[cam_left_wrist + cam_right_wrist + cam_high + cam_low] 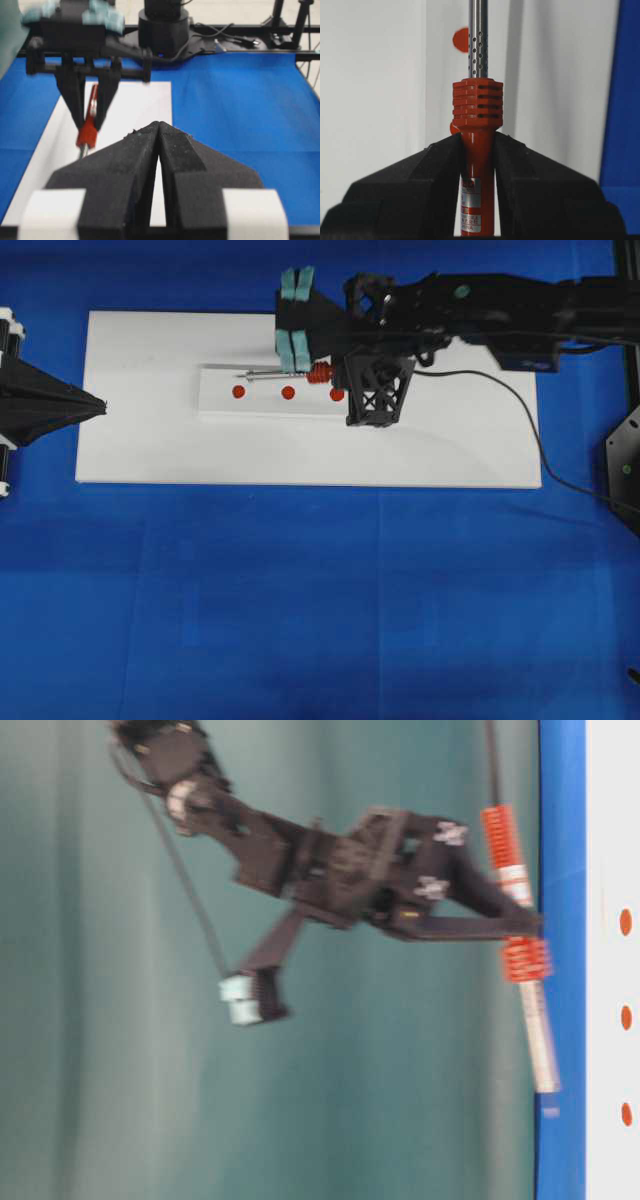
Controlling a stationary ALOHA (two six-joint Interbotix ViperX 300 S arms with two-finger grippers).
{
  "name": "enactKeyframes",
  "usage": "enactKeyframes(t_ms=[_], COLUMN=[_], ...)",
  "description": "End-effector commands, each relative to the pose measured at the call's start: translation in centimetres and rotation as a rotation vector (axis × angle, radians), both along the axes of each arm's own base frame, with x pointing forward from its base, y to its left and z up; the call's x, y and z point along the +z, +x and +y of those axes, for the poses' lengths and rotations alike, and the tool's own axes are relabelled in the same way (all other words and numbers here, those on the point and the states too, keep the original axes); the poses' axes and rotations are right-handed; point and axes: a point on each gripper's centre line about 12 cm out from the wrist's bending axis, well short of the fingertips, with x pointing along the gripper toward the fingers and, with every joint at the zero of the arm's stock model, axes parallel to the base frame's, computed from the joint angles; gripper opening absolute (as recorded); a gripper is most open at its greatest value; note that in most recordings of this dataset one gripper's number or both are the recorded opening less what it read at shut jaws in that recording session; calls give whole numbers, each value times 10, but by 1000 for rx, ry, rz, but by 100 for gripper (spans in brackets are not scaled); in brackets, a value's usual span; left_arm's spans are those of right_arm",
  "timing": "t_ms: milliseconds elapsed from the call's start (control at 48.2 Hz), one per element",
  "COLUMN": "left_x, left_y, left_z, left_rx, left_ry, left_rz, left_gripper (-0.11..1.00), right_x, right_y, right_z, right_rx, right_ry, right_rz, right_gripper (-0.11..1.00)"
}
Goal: Touch the tip of the soldering iron to the mark.
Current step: 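Raise the iron and move it back above the strip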
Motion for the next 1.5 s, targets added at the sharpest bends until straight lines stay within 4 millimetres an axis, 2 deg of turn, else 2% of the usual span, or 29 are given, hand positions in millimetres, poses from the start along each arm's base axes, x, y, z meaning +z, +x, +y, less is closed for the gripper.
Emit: enactKeyframes(t_ms=[0, 145, 270, 602, 1121, 1474], left_x=[5, 5, 5, 5, 4, 5], left_y=[1, 1, 1, 1, 1, 1], left_z=[0, 0, 0, 0, 0, 0], left_rx=[0, 0, 0, 0, 0, -1], left_ry=[1, 1, 1, 1, 1, 3], left_rz=[-14, -12, -12, -12, -11, -12], left_gripper=[0, 0, 0, 0, 0, 0], right_x=[41, 65, 73, 70, 58, 58], right_y=[-3, -10, -13, -19, -67, -70], right_z=[0, 1, 1, 1, 5, 5], right_rx=[-4, -3, -2, -1, -21, -21], right_ry=[-18, -26, -39, -42, -35, -35], right_rz=[-76, -93, -93, -79, -19, -19], right_gripper=[6, 6, 6, 6, 6, 6])
